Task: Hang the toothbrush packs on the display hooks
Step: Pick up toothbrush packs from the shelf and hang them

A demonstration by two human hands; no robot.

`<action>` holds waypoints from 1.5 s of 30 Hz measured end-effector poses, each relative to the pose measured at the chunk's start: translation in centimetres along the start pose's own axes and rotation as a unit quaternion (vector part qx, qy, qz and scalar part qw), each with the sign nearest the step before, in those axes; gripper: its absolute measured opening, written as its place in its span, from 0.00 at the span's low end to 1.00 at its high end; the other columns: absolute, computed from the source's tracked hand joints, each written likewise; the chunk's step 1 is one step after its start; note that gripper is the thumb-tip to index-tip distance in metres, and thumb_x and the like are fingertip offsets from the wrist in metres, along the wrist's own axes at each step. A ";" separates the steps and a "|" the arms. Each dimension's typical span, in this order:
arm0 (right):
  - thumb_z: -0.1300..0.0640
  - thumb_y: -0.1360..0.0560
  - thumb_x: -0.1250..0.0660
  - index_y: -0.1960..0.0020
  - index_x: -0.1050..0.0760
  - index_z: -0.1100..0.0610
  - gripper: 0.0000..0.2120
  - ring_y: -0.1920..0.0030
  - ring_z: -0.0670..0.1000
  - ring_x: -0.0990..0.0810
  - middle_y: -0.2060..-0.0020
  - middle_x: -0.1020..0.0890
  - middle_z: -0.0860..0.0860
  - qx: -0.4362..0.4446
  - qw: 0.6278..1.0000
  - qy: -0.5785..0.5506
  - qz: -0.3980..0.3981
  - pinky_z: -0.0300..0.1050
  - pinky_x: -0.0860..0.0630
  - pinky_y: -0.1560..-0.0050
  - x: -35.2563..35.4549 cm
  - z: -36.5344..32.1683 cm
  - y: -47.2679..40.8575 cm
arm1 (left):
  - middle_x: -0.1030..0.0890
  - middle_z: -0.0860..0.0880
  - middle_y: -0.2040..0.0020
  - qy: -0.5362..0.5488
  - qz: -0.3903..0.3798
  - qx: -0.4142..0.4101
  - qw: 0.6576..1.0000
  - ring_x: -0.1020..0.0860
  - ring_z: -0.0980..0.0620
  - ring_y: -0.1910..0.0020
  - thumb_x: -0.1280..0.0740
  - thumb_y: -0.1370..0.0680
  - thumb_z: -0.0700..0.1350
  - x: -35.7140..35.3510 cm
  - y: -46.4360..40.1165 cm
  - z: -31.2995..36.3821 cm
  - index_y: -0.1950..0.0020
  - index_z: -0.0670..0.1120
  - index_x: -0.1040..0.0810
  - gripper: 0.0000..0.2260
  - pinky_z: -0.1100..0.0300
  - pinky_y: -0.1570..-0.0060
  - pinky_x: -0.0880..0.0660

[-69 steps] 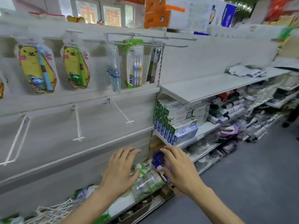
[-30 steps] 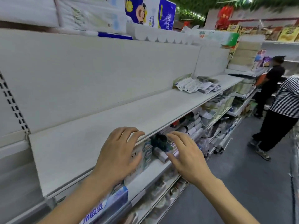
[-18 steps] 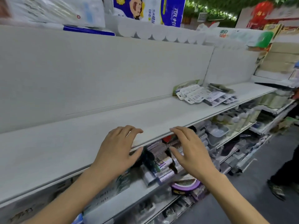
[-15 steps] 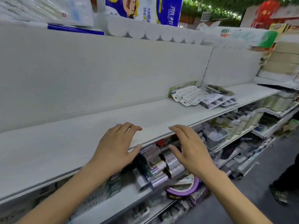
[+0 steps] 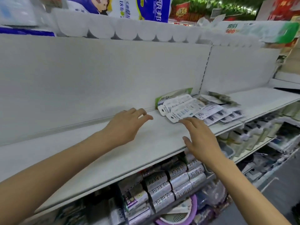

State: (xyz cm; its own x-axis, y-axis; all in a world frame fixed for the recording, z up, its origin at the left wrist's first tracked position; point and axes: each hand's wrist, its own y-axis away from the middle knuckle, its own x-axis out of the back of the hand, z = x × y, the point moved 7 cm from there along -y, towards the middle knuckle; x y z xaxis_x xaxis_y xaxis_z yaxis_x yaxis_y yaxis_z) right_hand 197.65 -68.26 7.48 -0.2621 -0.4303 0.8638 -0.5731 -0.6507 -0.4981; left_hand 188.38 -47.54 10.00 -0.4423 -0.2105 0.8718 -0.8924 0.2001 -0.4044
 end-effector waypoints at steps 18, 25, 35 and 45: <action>0.60 0.25 0.39 0.20 0.43 0.52 0.35 0.19 0.58 0.51 0.20 0.44 0.54 0.001 0.990 0.043 -0.133 0.54 0.58 0.21 -7.5 10.8 -11.8 | 0.36 0.49 0.21 -0.171 -0.008 -0.171 0.970 0.37 0.43 0.23 0.35 0.23 0.46 -14.0 -19.9 -1.7 0.20 0.51 0.41 0.32 0.44 0.24 0.48; 0.66 0.45 0.21 0.44 0.18 0.54 0.29 0.43 0.59 0.17 0.45 0.16 0.52 0.030 0.999 -0.020 -0.010 0.56 0.22 0.42 -6.3 13.0 -12.8 | 0.26 0.51 0.29 0.040 0.054 -0.142 0.988 0.26 0.45 0.38 0.41 0.22 0.53 -12.2 -19.9 -0.8 0.30 0.48 0.25 0.22 0.52 0.33 0.32; 0.63 0.24 0.33 0.41 0.21 0.44 0.18 0.46 0.55 0.21 0.50 0.17 0.41 0.014 0.962 -0.265 0.060 0.49 0.23 0.52 -2.1 13.9 -11.6 | 0.17 0.52 0.50 0.361 0.244 0.188 0.880 0.21 0.56 0.50 0.24 0.27 0.40 -3.7 -16.1 -0.8 0.46 0.51 0.18 0.12 0.61 0.48 0.24; 0.53 0.26 0.26 0.49 0.19 0.53 0.07 0.57 0.42 0.16 0.58 0.14 0.44 0.002 0.838 -0.545 0.018 0.38 0.21 0.59 1.0 10.2 -10.3 | 0.17 0.45 0.47 0.516 0.345 0.380 0.686 0.15 0.49 0.60 0.26 0.25 0.42 3.1 -8.2 1.5 0.47 0.49 0.20 0.09 0.59 0.67 0.21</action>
State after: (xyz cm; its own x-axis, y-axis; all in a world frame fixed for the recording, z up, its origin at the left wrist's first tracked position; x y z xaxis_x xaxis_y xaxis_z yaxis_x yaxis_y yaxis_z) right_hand 211.23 -68.39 12.72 0.5870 -0.7643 0.2669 -0.5769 -0.6262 -0.5245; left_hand 194.15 -51.26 15.58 -0.8339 0.5513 -0.0261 -0.4654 -0.7279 -0.5036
